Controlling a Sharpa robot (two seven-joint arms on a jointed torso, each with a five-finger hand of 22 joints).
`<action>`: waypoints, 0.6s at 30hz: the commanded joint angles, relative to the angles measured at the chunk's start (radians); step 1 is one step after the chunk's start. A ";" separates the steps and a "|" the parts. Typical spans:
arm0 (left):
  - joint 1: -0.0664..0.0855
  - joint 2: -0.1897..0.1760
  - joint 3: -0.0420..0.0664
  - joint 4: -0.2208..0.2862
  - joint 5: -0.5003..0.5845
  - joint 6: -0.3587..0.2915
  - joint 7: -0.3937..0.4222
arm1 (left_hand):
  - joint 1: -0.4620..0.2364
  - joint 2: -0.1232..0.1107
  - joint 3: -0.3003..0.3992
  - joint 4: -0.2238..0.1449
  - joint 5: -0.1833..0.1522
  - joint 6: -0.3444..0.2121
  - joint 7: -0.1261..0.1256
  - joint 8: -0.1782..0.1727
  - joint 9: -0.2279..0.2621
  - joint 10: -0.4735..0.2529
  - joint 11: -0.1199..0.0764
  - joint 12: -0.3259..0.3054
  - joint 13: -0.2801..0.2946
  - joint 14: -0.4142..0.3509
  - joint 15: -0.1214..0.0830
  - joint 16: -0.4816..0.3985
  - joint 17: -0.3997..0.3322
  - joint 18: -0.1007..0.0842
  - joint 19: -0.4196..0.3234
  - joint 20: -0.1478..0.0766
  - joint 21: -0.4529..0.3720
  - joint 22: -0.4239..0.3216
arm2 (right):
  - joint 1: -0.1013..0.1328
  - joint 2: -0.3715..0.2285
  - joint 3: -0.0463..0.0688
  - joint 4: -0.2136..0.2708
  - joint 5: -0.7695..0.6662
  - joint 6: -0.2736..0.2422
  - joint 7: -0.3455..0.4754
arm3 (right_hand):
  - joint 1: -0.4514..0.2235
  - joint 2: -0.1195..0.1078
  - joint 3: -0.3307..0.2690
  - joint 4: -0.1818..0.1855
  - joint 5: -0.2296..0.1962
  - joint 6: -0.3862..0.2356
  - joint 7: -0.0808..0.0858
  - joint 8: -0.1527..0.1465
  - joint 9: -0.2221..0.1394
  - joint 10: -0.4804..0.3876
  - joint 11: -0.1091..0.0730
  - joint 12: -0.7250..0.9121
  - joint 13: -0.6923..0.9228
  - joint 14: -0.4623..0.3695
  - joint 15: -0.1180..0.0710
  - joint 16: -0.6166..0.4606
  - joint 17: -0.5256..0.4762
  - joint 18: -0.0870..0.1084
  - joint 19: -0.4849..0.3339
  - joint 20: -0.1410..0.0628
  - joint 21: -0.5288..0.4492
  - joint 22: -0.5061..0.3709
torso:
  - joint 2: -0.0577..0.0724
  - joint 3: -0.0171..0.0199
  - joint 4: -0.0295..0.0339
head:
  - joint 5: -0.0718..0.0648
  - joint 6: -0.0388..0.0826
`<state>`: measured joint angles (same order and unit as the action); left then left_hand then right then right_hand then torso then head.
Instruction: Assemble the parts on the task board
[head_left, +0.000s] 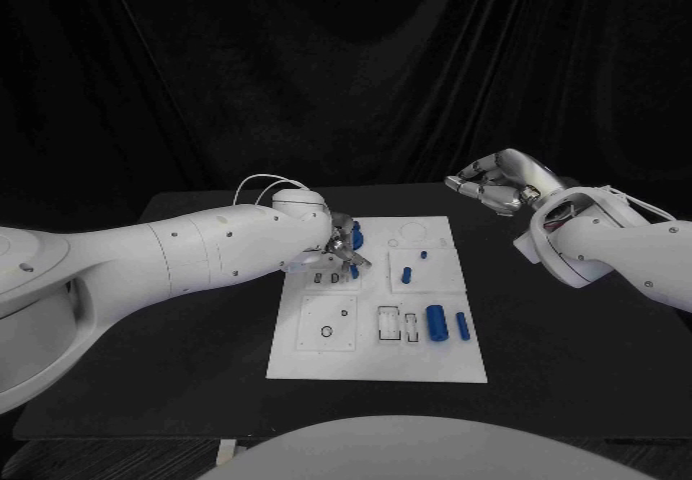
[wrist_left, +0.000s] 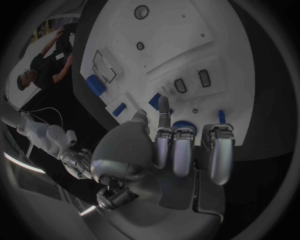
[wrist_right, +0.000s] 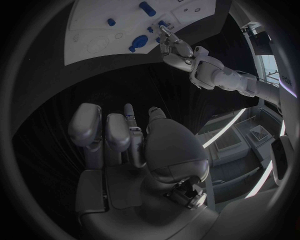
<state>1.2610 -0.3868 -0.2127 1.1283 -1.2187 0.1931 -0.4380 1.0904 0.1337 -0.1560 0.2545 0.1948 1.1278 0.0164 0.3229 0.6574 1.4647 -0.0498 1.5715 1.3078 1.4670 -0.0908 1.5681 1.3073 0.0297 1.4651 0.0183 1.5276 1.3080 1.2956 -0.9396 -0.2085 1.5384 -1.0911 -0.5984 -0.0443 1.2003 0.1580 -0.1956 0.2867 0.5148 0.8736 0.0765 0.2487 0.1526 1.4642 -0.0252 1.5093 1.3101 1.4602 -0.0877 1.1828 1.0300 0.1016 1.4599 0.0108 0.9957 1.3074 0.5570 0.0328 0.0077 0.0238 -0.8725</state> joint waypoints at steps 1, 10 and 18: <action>-0.003 0.005 0.001 0.000 -0.001 0.010 0.005 | 0.007 0.005 0.007 -0.002 0.004 0.004 0.003 -0.005 -0.001 0.106 0.005 -0.001 0.263 0.104 0.005 0.003 0.263 -0.006 0.034 0.009 -0.005 0.192 | -0.003 -0.001 0.001 0.001 -0.002 0.006 -0.015 | 0.009 0.000 0.001 -0.005 0.005 0.007 0.003 0.005 -0.001 0.042 0.003 -0.003 0.124 0.034 -0.003 0.006 0.003 0.002 0.031 0.004 0.009 0.055 | 0.000 0.0000 -0.0008 | 0.001 0.000; -0.005 0.013 0.001 -0.011 -0.001 0.027 0.000 | 0.012 0.005 0.012 -0.007 0.006 0.006 0.003 -0.011 -0.002 0.106 0.005 -0.001 0.263 0.104 0.005 0.003 0.263 -0.006 0.034 0.009 -0.005 0.192 | -0.006 -0.001 0.001 0.001 -0.001 0.006 -0.014 | 0.009 0.000 0.001 -0.005 0.005 0.007 0.003 0.005 -0.001 0.042 0.003 -0.003 0.124 0.034 -0.003 0.006 0.003 0.002 0.031 0.004 0.009 0.055 | -0.001 0.0002 -0.0014 | 0.000 0.000; -0.007 0.017 0.001 -0.019 -0.001 0.035 -0.002 | 0.016 0.005 0.019 -0.012 0.010 0.009 0.003 -0.016 -0.003 0.106 0.005 -0.001 0.263 0.104 0.005 0.003 0.263 -0.006 0.033 0.010 -0.006 0.191 | -0.007 -0.001 0.001 0.003 0.020 0.008 -0.014 | 0.011 0.000 0.001 -0.005 0.006 0.008 0.003 0.005 -0.001 0.042 0.003 -0.004 0.123 0.034 -0.003 0.007 0.005 0.002 0.032 0.004 0.010 0.056 | -0.001 0.0002 -0.0028 | 0.001 0.000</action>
<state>1.2561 -0.3724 -0.2125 1.1095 -1.2191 0.2096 -0.4408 1.0961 0.1394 -0.1426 0.2411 0.1985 1.1292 0.0179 0.3113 0.6555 1.4647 -0.0498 1.5715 1.3078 1.4669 -0.0908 1.5681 1.3073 0.0297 1.4676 0.0208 1.5276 1.3078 1.2912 -0.9400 -0.2085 1.5394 -1.0831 -0.5951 -0.0446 1.2016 0.1593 -0.1956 0.2867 0.5148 0.8773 0.0802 0.2486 0.1526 1.4641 -0.0251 1.5103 1.3101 1.4624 -0.0899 1.1868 1.0344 0.1016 1.4598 0.0108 1.0018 1.3073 0.5561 0.0330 0.0057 0.0225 -0.8725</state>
